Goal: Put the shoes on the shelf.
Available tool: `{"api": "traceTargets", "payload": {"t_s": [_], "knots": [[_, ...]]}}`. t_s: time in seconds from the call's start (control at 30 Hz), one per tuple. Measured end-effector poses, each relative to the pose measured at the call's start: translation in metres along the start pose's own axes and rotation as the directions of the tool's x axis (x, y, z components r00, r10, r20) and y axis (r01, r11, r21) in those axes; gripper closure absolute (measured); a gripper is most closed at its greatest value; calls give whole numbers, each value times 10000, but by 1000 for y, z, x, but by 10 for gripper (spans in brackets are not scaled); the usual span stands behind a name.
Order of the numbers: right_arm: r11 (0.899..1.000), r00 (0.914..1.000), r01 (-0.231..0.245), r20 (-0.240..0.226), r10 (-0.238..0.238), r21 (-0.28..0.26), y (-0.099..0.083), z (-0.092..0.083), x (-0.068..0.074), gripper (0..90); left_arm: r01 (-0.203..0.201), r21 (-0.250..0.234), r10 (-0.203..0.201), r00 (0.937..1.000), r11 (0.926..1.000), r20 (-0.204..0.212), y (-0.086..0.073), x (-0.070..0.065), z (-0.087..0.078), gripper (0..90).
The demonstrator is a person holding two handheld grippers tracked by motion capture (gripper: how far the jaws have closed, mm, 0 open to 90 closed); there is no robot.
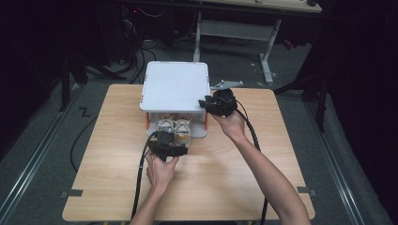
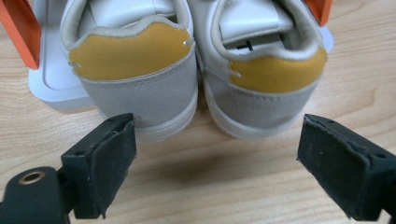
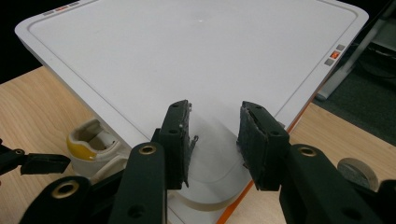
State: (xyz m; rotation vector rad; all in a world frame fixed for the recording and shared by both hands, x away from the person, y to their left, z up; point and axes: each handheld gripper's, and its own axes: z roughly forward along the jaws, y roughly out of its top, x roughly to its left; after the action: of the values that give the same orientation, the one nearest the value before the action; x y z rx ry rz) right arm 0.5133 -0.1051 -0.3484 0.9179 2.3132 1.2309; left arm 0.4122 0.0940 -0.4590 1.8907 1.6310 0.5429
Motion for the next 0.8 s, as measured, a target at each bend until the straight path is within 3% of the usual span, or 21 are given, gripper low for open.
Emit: {"api": "traceTargets", "payload": {"t_s": [0.23, 0.4, 0.7, 0.8], "knots": [[10000, 10000, 27, 20, -27, -6, 0, 0, 0, 636, 102, -204, -100, 9999, 9997, 114, 8, 1, 9, 151], [10000, 10000, 38, 33, -37, -7, 0, 0, 0, 636, -34, -362, 28, 9998, 9993, -171, 18, 4, 15, 189], [10000, 10000, 57, 41, -56, -6, 0, 0, 1, 637, -381, -1140, 307, 9974, 9928, -659, 28, 6, 33, 284], [10000, 10000, 62, 62, -62, -34, 0, 0, 1, 637, -140, -1521, 52, 9983, 9883, -582, 30, 6, 40, 290]]}}
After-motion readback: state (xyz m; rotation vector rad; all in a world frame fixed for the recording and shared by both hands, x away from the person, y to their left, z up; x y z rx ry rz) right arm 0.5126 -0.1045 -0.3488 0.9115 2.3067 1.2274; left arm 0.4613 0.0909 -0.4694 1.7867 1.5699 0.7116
